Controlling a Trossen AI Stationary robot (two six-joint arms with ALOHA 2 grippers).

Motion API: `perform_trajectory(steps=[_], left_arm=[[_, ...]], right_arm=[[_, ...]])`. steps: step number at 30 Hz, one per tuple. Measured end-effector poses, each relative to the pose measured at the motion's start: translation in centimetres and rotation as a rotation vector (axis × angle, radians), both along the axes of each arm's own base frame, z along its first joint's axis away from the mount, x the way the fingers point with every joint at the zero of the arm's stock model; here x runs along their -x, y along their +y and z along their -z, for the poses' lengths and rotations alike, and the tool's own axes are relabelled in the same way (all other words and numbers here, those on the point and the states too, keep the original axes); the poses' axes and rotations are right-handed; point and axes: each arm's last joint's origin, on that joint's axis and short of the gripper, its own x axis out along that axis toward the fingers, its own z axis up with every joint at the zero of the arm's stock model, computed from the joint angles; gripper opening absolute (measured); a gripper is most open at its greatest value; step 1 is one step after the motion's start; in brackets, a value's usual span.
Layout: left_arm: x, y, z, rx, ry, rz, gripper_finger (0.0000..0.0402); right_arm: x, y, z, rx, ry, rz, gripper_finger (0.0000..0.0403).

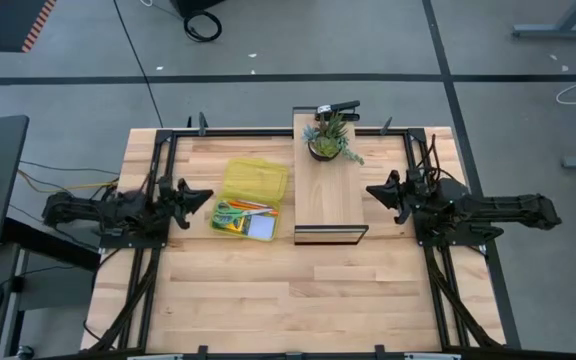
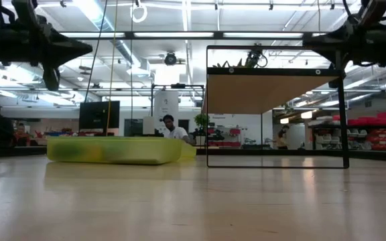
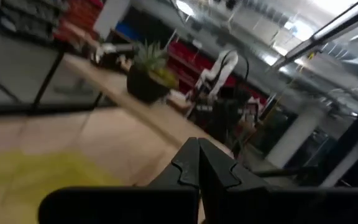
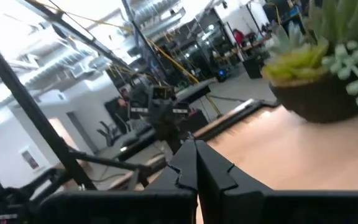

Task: Pack school essentials
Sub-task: Return to Home Position

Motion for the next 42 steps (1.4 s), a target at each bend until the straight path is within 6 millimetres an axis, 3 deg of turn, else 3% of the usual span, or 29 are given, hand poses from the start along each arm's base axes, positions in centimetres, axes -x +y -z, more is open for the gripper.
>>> perform_trajectory(steps=[6,9,14,22,42], left_arm=[[-0.07,-0.27,0.79,0.083,0.050,0.014,0.0014],[-0.07,-0.28,0.82,0.078,0.056,0.014,0.0012],[-0.10,-0.34,0.90,-0.127,0.139,0.013,0.0009],[-0.10,-0.35,0.78,-0.458,0.244,-0.028,0.0033],[-0.09,-0.35,0.66,-0.464,0.233,-0.030,0.0027]], right_arm=[[-0.06,-0.15,0.47,-0.078,0.034,0.037,0.0020],[-0.06,-0.11,0.32,-0.018,0.050,0.034,0.0022],[-0.06,-0.10,0.33,0.147,0.089,0.059,0.0021],[-0.10,-0.10,0.64,0.271,0.147,0.076,0.0022],[-0.10,-0.10,0.61,0.262,0.144,0.074,0.0023]])
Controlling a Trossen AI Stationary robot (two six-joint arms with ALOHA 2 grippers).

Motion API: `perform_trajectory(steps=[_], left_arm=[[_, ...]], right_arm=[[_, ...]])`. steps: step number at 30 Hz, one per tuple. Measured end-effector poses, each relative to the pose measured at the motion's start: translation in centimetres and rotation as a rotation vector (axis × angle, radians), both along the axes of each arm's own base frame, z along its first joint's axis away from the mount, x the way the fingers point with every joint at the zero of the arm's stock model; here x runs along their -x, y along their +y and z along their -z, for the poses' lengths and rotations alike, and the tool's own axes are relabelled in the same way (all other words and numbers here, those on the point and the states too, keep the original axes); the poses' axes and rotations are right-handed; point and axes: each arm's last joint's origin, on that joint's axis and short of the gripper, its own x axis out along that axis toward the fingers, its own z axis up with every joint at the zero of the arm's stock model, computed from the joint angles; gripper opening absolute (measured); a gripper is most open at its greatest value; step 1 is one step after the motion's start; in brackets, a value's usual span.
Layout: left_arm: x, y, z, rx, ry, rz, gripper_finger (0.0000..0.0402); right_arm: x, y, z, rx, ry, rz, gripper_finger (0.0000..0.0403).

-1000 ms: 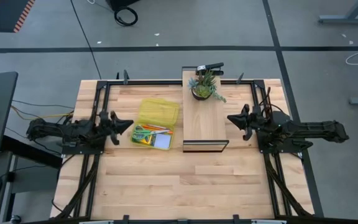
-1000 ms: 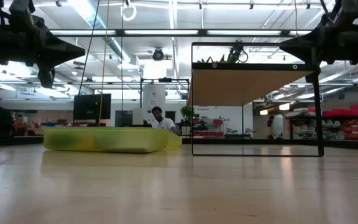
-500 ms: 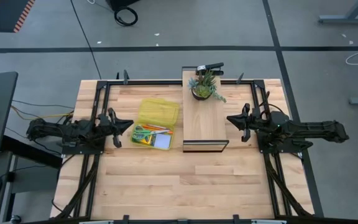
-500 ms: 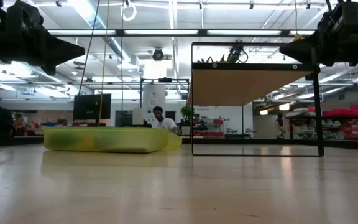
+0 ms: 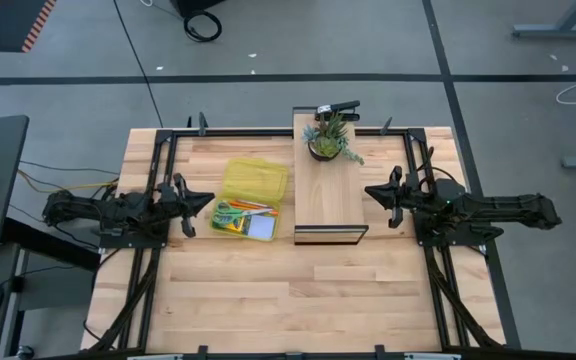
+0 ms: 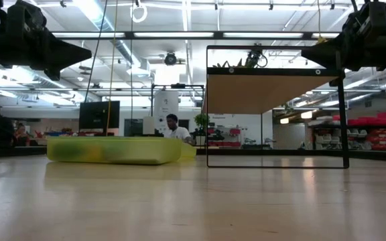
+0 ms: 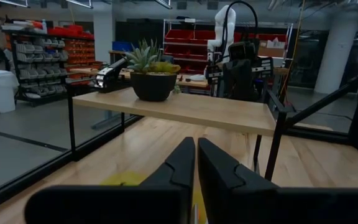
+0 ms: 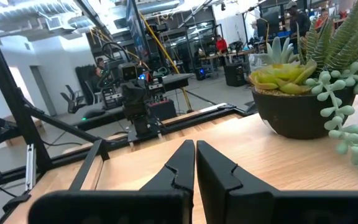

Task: Pack school essentials
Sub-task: Return to Home Position

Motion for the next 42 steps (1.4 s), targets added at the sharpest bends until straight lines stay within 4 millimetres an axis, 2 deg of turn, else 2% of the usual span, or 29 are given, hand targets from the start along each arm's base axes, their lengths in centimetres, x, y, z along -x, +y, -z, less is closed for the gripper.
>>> perform_trajectory(steps=[7,16,26,36,42], left_arm=[[0.00,0.00,-0.01,0.000,-0.001,-0.001,0.0036],[0.00,0.00,-0.01,0.000,-0.001,-0.001,0.0023],[0.00,0.00,-0.02,0.000,-0.002,-0.001,0.0036],[0.00,0.01,-0.02,0.000,-0.002,-0.001,0.0023],[0.00,0.01,-0.02,0.000,-0.002,-0.001,0.0033]], right_arm=[[0.00,0.00,0.00,0.001,0.000,0.000,0.0023],[0.00,0.00,0.00,-0.001,0.000,0.000,0.0023],[0.00,0.00,0.00,-0.001,0.000,0.000,0.0023],[0.00,0.00,0.00,-0.001,0.000,0.000,0.0023],[0.00,0.00,0.00,-0.001,0.000,0.000,0.0023]])
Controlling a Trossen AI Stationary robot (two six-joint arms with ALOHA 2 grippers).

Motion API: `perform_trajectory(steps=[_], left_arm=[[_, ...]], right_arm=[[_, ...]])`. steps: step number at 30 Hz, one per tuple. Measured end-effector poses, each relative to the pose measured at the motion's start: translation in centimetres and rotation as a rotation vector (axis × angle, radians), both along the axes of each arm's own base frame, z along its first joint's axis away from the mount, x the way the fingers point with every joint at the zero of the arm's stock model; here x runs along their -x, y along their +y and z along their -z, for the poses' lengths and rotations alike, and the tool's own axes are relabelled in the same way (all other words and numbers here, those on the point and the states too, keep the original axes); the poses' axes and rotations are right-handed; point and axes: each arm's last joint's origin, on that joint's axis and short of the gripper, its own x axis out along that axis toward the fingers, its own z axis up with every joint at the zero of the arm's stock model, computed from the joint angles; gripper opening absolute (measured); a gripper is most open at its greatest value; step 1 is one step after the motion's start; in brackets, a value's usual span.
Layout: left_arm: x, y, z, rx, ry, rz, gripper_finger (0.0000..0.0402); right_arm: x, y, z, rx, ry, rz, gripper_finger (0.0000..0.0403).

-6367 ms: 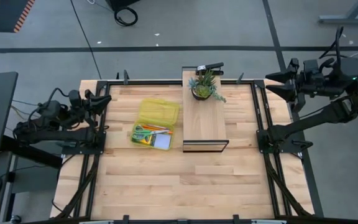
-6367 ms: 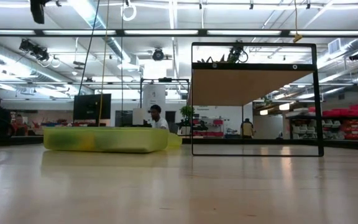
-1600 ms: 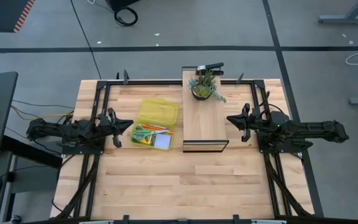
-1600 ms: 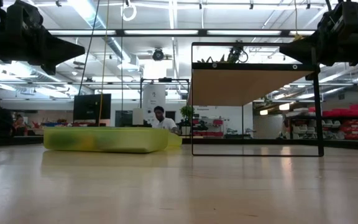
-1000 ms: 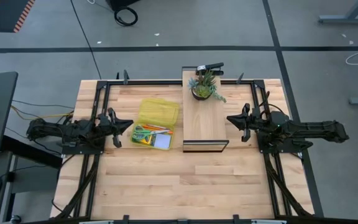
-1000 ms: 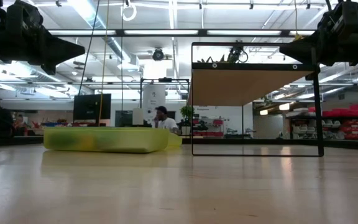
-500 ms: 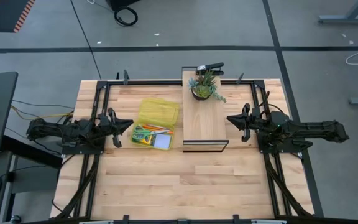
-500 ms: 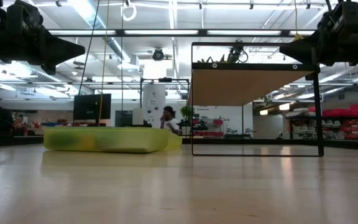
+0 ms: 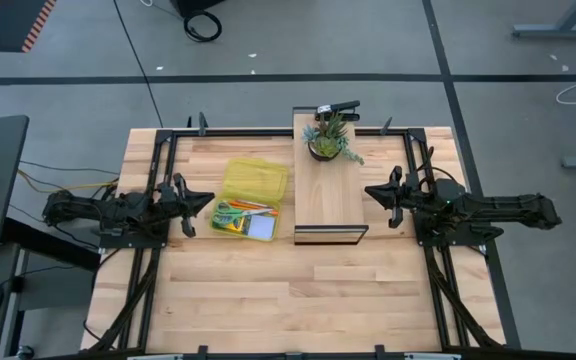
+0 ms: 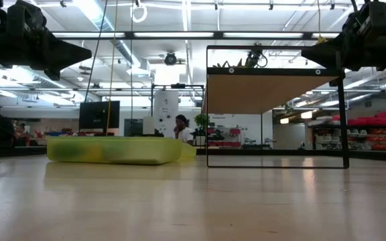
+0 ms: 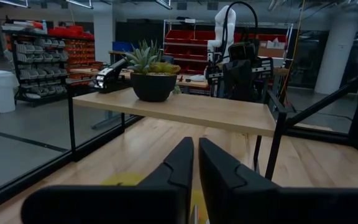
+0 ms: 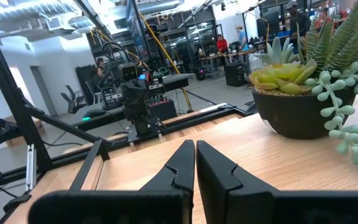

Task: Pack school essentials
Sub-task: Return to Home Position

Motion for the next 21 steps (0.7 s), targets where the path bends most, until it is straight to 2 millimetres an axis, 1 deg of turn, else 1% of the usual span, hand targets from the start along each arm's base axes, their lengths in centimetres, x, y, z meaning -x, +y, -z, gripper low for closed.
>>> perform_trajectory(steps=[4,13,21], left_arm=[[0.00,0.00,0.00,0.000,0.000,0.000,0.0036],[0.00,0.00,0.00,0.000,0.000,0.000,0.0023],[0.00,0.00,0.00,0.000,0.000,0.000,0.0036]], right_arm=[[0.00,0.00,0.00,0.000,0.000,0.000,0.0023],[0.00,0.00,0.00,0.000,0.000,0.000,0.0023],[0.00,0.00,0.00,0.000,0.000,0.000,0.0023]])
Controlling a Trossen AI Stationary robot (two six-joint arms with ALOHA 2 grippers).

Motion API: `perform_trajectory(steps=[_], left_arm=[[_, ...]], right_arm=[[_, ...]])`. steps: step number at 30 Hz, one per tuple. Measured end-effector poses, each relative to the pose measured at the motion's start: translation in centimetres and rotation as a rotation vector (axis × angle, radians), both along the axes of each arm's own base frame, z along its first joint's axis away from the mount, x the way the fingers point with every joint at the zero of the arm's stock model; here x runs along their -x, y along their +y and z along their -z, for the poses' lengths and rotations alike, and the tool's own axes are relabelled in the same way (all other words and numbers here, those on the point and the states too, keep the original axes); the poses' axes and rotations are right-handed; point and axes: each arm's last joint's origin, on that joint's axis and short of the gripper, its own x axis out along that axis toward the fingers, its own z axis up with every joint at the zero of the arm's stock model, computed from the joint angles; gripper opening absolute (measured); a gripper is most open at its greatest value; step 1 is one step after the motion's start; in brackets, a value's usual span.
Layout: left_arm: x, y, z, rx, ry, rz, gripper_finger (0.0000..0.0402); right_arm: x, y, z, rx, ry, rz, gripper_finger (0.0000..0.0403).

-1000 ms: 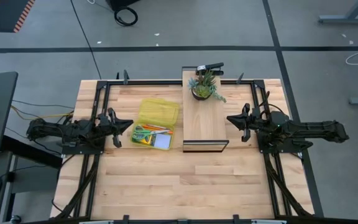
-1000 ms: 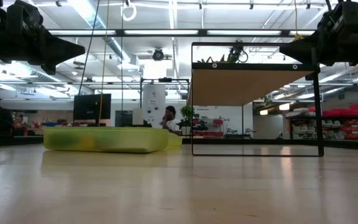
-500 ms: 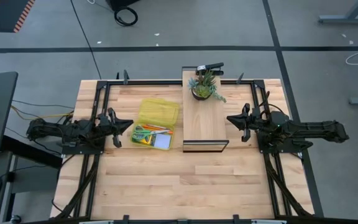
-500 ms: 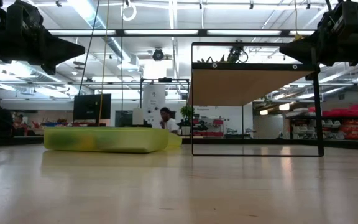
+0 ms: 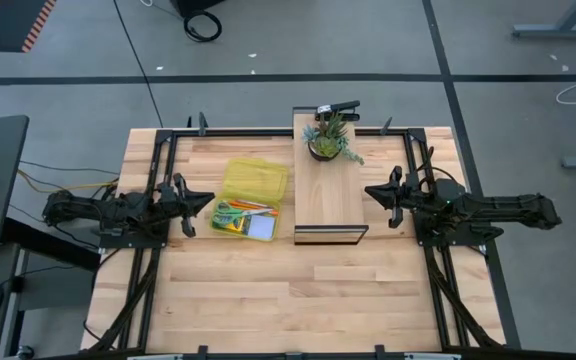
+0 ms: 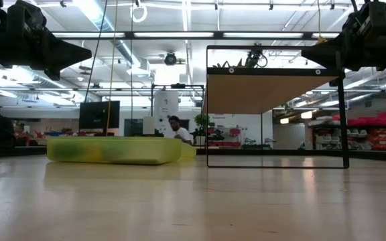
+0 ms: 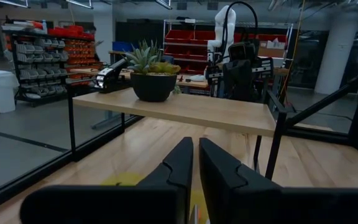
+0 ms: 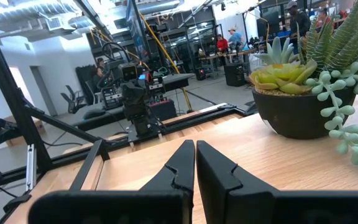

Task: Pack school essentials
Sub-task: Return to Home Position

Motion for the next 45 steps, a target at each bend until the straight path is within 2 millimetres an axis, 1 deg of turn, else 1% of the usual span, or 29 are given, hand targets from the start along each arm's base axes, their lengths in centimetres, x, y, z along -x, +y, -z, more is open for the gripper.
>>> perform_trajectory(steps=[11,21,31,40,45], left_arm=[[0.00,0.00,0.00,0.000,0.000,0.000,0.0023],[0.00,0.00,0.00,0.000,0.000,0.000,0.0036],[0.00,0.00,0.00,0.000,0.000,0.000,0.0023],[0.00,0.00,0.00,0.000,0.000,0.000,0.0036],[0.00,0.00,0.00,0.000,0.000,0.000,0.0031]], right_arm=[[0.00,0.00,-0.01,0.000,0.000,0.000,0.0023],[0.00,0.00,-0.01,0.000,0.000,0.000,0.0023],[0.00,0.00,-0.01,0.000,0.000,0.000,0.0023],[0.00,0.00,0.00,0.000,0.000,0.000,0.0023],[0.00,0.00,-0.01,0.000,0.000,0.000,0.0023]])
